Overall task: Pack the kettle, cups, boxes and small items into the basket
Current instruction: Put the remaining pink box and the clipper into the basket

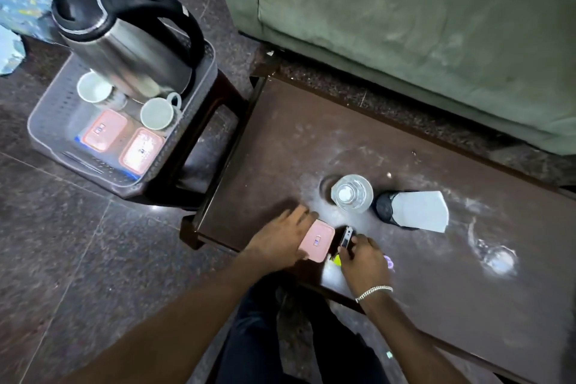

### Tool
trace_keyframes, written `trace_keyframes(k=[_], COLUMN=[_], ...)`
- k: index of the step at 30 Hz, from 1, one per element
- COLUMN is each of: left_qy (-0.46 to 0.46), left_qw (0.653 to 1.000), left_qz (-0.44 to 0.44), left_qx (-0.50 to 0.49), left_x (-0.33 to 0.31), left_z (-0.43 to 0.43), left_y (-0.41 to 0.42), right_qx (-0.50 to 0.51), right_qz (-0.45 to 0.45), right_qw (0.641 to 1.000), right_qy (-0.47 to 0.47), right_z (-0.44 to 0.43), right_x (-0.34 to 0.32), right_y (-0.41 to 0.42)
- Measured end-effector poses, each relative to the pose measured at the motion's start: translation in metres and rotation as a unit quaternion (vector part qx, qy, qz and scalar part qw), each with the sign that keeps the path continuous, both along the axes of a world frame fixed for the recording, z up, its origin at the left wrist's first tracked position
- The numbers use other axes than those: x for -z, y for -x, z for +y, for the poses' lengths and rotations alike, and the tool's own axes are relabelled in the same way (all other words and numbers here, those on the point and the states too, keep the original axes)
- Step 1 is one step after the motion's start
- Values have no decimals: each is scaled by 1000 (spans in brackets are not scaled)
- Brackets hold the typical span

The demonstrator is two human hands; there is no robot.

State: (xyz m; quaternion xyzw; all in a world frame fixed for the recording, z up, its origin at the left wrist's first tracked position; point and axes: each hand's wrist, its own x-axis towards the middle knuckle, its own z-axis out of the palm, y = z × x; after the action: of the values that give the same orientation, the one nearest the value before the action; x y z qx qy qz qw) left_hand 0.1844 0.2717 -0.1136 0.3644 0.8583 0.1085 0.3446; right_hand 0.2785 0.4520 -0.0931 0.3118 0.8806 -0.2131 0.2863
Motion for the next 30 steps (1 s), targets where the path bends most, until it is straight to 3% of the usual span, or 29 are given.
trace_keyframes(k=[8, 15, 20, 25, 30], left_qy=[55, 22, -35, -71, -30], left_qw=[998, 997, 993, 988, 976], left_qz=[-31, -40, -6, 66, 124], left_qx=[-18, -62, -117, -121, -177], left_x=[9, 1, -38, -88, -137], left_z=[28, 11, -42, -125, -223], left_y=[-33, -25, 11, 76, 142], right_qx=[31, 10, 79, 79, 64], right_qz=[-43, -45, 27, 89, 150], right_qw=[999, 999, 991, 973, 944], right_qy=[1, -4, 104, 199, 288], right_z=[-4, -10, -37, -91, -160], right_x=[21, 19, -7, -47, -76], right_y=[16, 16, 29, 80, 153])
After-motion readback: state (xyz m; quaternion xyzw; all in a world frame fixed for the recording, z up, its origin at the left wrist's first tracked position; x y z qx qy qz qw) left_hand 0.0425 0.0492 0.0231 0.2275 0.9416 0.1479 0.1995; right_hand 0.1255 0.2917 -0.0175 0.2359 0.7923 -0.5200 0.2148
